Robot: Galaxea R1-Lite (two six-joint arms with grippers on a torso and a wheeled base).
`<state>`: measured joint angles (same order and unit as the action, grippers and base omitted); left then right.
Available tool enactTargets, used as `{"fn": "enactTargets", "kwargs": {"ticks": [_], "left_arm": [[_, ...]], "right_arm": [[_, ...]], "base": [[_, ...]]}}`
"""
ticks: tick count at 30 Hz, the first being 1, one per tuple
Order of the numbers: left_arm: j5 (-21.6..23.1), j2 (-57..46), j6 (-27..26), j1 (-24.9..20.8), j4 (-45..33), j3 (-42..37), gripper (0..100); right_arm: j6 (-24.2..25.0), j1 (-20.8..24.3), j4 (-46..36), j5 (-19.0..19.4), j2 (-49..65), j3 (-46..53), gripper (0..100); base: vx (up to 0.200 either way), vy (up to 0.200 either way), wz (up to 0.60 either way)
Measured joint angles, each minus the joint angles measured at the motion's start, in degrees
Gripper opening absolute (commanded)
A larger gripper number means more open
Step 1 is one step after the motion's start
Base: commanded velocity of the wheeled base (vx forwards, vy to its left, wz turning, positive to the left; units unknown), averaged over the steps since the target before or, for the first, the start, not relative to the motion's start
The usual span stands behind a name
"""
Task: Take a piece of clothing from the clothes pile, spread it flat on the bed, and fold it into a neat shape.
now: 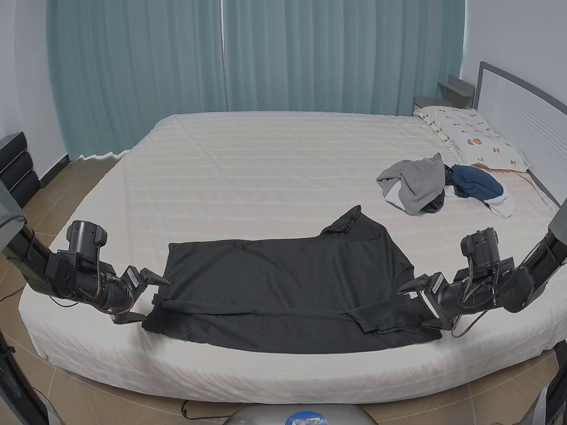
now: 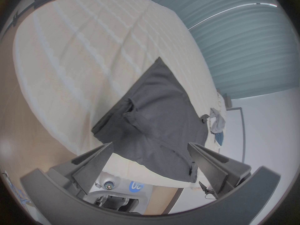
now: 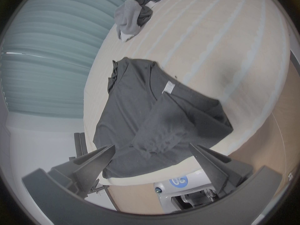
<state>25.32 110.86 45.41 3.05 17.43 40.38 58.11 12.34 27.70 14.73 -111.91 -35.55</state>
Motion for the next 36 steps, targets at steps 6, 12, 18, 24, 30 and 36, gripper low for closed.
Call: {"fn": "enactTargets", "kwargs": {"ticks": [6,12,18,24,30,36], "left_arm": [[2.4,-0.5,1.4,0.5,3.2,-3.3,100],[4.1,-0.1,2.8,1.1,3.5,-4.6,100],[4.2,0.2,2.9,1.4,3.5,-5.0,100],[4.2,0.2,2.8,1.5,3.5,-5.0,100],[4.2,0.2,2.8,1.5,3.5,-5.0,100],[4.2,0.2,2.8,1.4,3.4,-5.1,100]], "right_arm": [[3.4,3.6,2.0,-0.2,-1.6,0.7,100],[4.0,5.4,4.4,-1.8,-3.7,0.7,100],[4.6,5.8,7.3,-5.0,-6.4,0.8,100],[8.3,5.9,11.3,-5.3,-8.6,0.6,100],[8.4,6.1,12.7,-5.3,-9.9,0.4,100],[8.4,6.5,13.1,-7.4,-10.9,0.0,100]], "base": [[0.000,0.000,0.00],[0.000,0.000,0.00],[0.000,0.000,0.00],[0.000,0.000,0.00],[0.000,0.000,0.00],[0.000,0.000,0.00]]}}
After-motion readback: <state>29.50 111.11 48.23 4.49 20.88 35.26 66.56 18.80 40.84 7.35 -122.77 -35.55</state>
